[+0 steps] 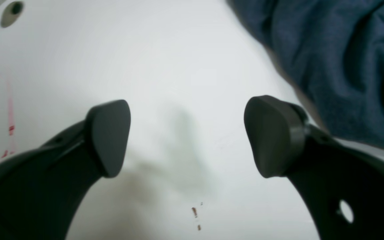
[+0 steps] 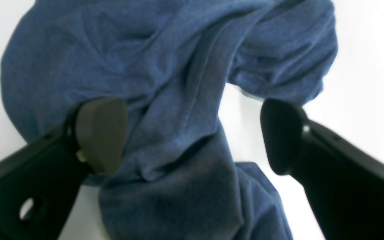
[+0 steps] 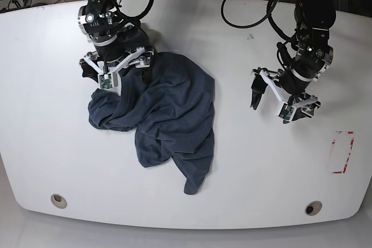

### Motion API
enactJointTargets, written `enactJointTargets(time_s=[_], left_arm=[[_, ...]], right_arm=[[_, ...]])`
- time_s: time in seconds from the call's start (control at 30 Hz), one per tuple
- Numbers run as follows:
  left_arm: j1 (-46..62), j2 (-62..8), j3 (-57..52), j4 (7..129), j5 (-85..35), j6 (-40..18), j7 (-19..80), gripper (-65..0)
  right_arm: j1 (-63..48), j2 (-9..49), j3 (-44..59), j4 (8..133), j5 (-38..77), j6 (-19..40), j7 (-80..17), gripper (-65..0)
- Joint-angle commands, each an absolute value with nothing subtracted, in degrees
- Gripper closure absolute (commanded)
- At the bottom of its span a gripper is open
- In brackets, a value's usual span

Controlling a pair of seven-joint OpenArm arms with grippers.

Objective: Fold the T-shirt properly
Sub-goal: 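Lift the held fabric with the right gripper back toward its arm base, then move the left gripper down onto the shirt's side and grasp it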

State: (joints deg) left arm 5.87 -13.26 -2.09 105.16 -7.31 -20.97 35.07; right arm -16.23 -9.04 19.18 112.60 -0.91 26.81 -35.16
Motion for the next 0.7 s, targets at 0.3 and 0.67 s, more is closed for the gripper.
enactJointTargets(time_s=[0.3,0.67], left_arm=[[5.8,-13.8,-4.0,106.2,-7.5,-23.3,33.9,-52.4],[5.8,-13.8,-4.1,106.2,-7.6,-23.3,33.9,-52.4]], right_arm=[[-13.4,-9.0,19.2,104.8,3.3,26.5,-34.0,-37.7],[-11.4,-9.0,19.1,102.5,3.7,26.4,-33.9,-35.5]])
